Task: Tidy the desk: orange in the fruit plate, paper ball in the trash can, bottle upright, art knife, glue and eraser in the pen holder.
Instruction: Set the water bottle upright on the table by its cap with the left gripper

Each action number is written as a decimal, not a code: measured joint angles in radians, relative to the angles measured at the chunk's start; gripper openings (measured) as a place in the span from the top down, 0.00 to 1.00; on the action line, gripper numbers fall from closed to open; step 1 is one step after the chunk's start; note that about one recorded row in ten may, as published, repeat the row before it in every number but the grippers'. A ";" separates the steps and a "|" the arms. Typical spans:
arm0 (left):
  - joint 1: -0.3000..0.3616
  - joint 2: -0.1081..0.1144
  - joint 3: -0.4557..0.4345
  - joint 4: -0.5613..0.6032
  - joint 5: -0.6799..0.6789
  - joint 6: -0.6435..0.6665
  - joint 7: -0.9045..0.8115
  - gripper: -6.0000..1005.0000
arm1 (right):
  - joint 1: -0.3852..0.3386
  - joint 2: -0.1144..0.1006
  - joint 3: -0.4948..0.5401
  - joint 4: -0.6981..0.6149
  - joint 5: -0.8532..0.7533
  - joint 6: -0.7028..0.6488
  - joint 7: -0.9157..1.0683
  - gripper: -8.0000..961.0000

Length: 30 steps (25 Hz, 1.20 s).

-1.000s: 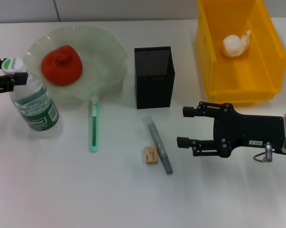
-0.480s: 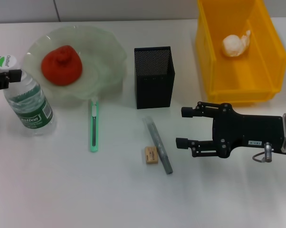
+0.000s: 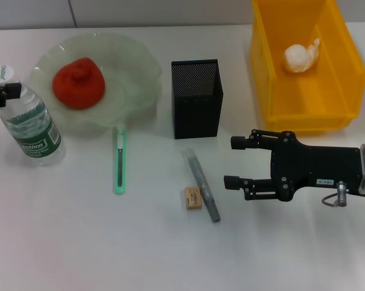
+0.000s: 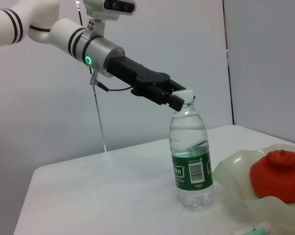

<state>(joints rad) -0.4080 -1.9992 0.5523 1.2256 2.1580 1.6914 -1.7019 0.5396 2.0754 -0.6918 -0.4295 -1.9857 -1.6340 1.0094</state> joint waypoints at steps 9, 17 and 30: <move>0.000 0.001 -0.001 -0.008 0.000 -0.012 0.004 0.53 | 0.001 0.000 0.000 0.000 0.000 0.000 0.001 0.18; 0.000 0.002 -0.002 -0.009 0.000 -0.012 0.005 0.50 | 0.000 0.000 0.000 0.000 0.000 0.000 0.003 0.18; 0.000 -0.004 -0.023 -0.010 0.000 -0.017 0.002 0.46 | 0.000 0.000 0.000 0.002 0.001 0.000 0.005 0.18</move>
<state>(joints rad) -0.4080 -2.0033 0.5290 1.2160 2.1583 1.6747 -1.6997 0.5399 2.0754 -0.6918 -0.4280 -1.9849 -1.6337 1.0147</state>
